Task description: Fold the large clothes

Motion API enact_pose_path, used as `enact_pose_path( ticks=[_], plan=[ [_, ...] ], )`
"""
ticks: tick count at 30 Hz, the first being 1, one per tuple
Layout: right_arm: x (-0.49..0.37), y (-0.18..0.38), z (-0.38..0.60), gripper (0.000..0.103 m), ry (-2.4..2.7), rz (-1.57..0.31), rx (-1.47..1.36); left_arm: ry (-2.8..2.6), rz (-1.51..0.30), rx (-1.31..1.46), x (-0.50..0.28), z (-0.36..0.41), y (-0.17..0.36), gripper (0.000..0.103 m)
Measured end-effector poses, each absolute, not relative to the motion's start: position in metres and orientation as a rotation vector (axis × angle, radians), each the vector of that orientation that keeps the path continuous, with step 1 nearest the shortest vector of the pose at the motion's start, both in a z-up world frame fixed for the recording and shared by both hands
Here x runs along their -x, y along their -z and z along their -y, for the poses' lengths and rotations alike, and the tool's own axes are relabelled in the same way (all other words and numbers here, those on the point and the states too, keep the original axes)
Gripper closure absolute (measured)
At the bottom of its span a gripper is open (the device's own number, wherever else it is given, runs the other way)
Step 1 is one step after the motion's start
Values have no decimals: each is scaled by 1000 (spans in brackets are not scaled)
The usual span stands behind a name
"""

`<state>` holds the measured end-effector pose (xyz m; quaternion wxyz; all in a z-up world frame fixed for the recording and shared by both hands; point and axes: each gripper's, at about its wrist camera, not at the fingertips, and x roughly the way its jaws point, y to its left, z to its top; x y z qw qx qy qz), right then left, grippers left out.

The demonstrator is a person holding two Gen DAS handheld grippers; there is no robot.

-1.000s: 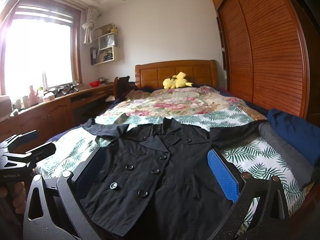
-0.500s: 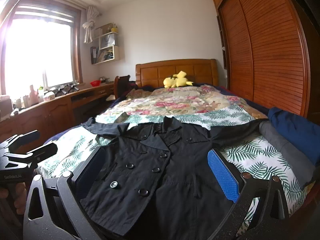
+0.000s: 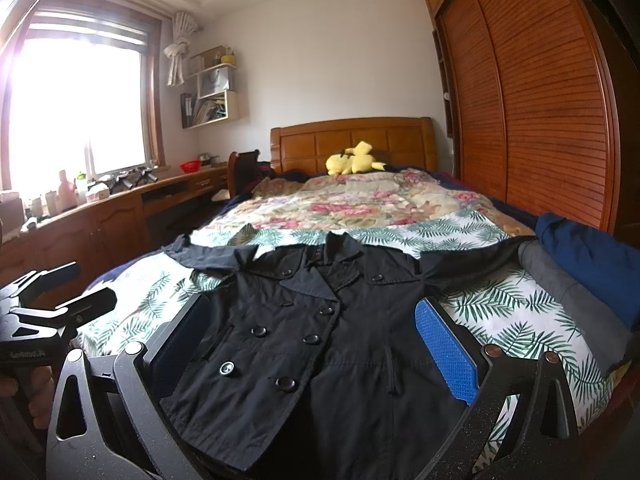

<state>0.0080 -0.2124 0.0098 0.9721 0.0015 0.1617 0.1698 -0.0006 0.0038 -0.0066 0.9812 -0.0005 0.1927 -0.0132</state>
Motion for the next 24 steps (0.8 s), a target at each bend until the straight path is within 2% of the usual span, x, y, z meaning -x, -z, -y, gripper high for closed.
enact_pose_path(
  ticks=[24],
  plan=[
    [-8,-7,212,0,-344,-331,-8,27,-405,15,-6,-10,11,0]
  ],
)
